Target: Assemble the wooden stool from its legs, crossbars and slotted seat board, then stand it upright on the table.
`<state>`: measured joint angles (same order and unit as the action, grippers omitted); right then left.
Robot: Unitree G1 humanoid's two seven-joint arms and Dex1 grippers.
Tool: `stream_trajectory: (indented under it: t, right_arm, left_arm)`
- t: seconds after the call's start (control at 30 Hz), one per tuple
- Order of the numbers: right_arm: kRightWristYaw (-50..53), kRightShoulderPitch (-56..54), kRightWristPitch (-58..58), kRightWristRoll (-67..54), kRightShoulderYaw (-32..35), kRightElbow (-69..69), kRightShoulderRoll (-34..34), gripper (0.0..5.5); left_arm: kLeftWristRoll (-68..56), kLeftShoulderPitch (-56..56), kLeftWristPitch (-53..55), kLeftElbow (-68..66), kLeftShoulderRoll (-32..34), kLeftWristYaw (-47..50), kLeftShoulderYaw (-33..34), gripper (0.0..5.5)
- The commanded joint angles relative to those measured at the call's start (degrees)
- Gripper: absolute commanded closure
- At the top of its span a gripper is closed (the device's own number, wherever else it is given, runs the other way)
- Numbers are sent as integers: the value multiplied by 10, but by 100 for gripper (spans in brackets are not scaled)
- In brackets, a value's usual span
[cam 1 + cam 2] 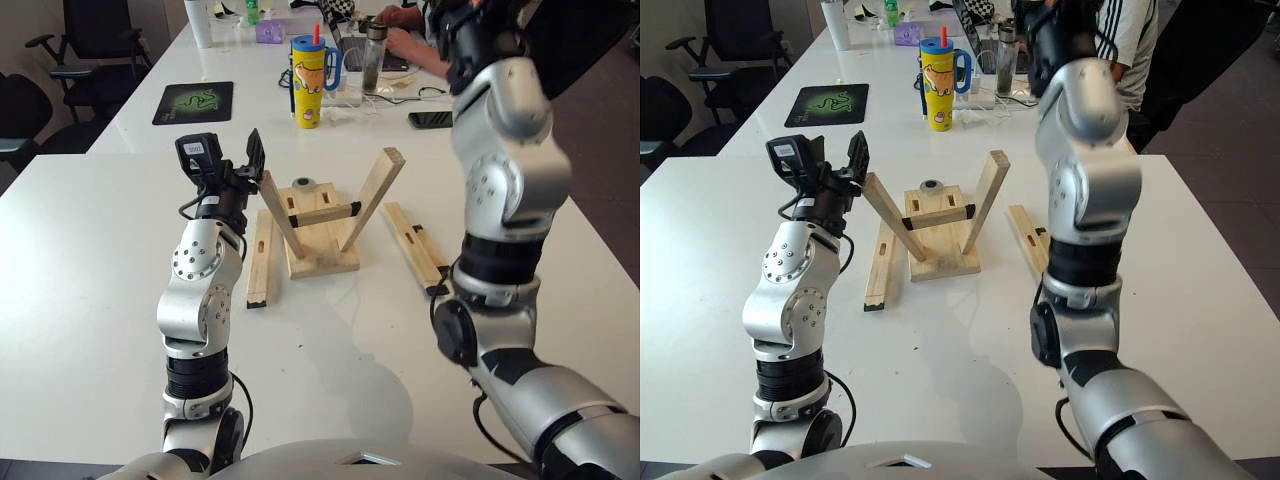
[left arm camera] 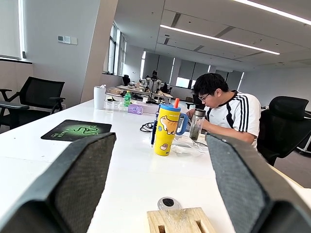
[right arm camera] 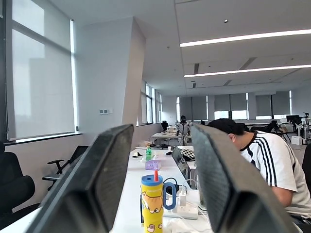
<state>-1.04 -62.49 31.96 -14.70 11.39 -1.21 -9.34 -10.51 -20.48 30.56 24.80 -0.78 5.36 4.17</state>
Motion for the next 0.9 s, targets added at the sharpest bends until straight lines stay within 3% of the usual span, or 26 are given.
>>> stream_trajectory:
  t: [0.03, 0.17, 0.27, 0.6, 0.77, 0.9]
  right_arm:
    - [-19, -19, 109, -61, 23, -88, 17, 332]
    - [-17, 200, 317, -86, -84, 37, 48, 332]
    - [-11, 316, 362, -84, -128, 94, 61, 332]
    - [4, 224, 168, -52, -65, 60, 90, 332]
    - [-4, 234, 158, -48, -76, 59, 83, 332]
    - [-6, 255, 167, -45, -83, 70, 83, 332]
  left_arm:
    - [8, 4, 0, -4, 0, 8, 4, 210]
    - [7, 4, 6, 5, -3, 8, 1, 210]
    - [7, 3, 9, 6, -3, 6, 1, 210]
    - [-2, -13, 4, 2, -1, -2, 8, 210]
    - [-85, -107, 28, 32, -8, 5, 70, 210]
    - [-111, -109, 58, 42, -14, 3, 53, 210]
